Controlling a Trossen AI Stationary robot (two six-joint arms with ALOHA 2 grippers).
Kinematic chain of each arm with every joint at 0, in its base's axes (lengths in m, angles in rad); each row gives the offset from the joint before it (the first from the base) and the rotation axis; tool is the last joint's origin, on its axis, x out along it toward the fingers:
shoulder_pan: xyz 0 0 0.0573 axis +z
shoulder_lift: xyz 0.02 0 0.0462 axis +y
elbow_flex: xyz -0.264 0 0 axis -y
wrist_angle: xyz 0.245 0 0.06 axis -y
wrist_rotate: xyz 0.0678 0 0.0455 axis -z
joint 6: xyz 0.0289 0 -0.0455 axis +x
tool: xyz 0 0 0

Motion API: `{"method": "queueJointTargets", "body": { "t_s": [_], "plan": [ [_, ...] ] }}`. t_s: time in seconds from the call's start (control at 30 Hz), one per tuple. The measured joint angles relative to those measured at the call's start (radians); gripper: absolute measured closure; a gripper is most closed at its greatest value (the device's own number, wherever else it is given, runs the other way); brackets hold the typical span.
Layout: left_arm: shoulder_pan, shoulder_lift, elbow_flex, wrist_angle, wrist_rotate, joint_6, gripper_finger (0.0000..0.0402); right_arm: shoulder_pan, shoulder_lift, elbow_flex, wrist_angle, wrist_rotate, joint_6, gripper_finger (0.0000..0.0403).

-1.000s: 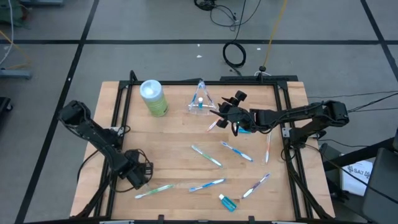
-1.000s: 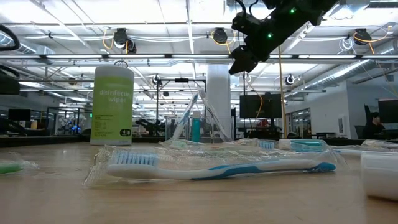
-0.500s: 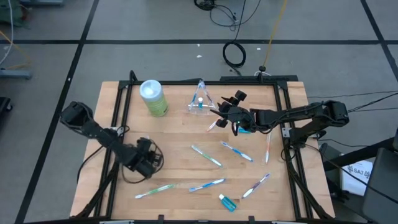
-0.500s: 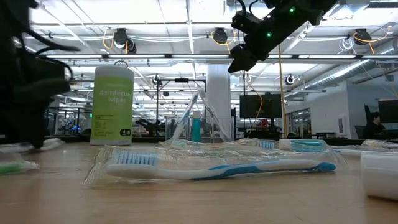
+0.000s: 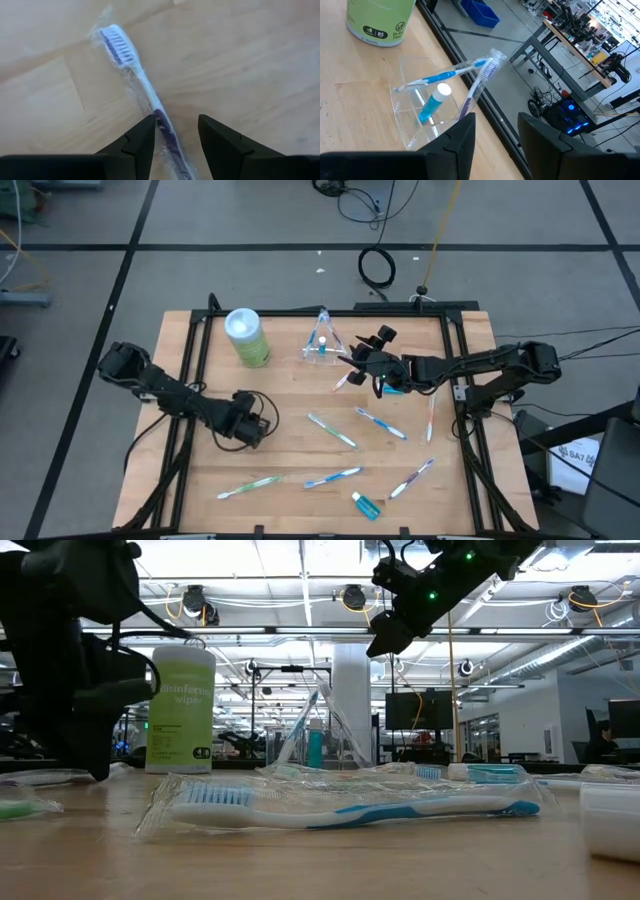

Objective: Pick & Place toothbrushing station
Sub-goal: Put the left violet toothbrush into the transparent organizer

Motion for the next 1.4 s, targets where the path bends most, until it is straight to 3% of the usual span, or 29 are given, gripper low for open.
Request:
{"method": "queueJointTargets", "body": {
  "t_s": [0.2,0.5,0.7,1.2,1.4],
  "plan": [
    [0.026,0.0,0.001,-0.002,0.021,0.138,0.0245,0.0,0.0,0.0,0.0,0.0,0.0,0.0264],
    [0.059,0.0,0.002,0.085,-0.069,0.127,0.0245,0.0,0.0,0.0,0.0,0.0,0.0,0.0264],
    [0.091,-0.001,0.002,0.09,-0.06,0.274,0.0245,0.0,0.0,0.0,0.0,0.0,0.0,0.0264],
    [0.177,-0.001,0.0,0.073,-0.084,0.235,0.0245,0.0,0.0,0.0,0.0,0.0,0.0,0.0264],
    [0.202,-0.003,-0.059,0.18,-0.065,0.197,0.0245,0.0,0.0,0.0,0.0,0.0,0.0,0.0264]
  ]
}}
